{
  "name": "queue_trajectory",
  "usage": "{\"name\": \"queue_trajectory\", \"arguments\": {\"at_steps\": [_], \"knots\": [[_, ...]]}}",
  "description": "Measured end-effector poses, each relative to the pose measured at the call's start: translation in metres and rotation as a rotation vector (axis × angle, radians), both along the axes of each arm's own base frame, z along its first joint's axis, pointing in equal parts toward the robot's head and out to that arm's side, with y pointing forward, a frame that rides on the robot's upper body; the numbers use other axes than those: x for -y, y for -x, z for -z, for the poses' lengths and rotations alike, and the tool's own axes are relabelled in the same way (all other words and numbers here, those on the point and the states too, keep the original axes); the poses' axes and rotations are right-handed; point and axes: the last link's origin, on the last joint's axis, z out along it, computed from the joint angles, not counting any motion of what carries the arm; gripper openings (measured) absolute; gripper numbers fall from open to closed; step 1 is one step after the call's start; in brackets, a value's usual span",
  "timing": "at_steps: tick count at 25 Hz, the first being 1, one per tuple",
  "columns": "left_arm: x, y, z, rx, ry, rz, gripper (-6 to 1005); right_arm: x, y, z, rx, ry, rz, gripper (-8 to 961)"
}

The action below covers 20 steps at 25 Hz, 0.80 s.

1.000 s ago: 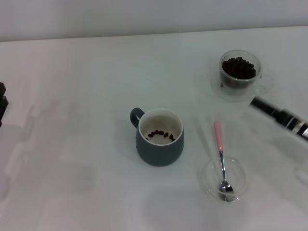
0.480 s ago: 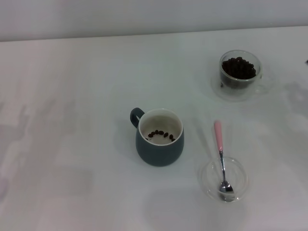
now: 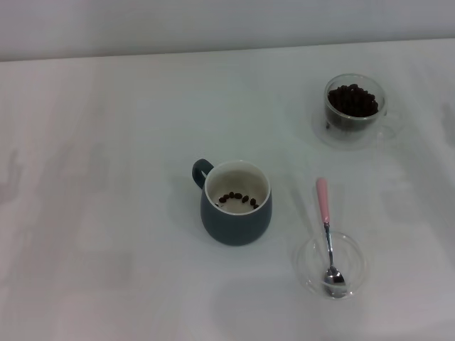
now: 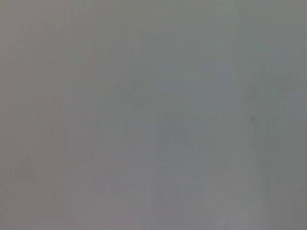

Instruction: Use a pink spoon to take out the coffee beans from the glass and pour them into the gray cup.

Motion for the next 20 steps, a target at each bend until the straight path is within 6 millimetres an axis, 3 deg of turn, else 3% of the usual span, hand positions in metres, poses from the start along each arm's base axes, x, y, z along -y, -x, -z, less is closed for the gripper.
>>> {"name": "queue_trajectory", "arguments": {"at_steps": [6,12,14,20], "knots": [[-0.0002,-0.0005,-0.0004,0.012,-0.009,-0.001,600,-0.0023,-0.0013,-0.0014,0.171,-0.056,0.019,251],[0.0026,-0.0003,0.0039,0.014,0.005,-0.005,598,-0.0030,-0.0012,-0.0032,0.314,-0.077,0.018,458],[0.0069,-0.0001,0.0028,0.039,0.005,0.006,601,-0.0030,-0.0005,-0.0035,0.357,-0.083,0.012,690],[0.0077,-0.0033,-0.0022,0.073,-0.005,0.041,607,0.0005,-0.0024,-0.0053,0.413,-0.099,0.018,794]]}}
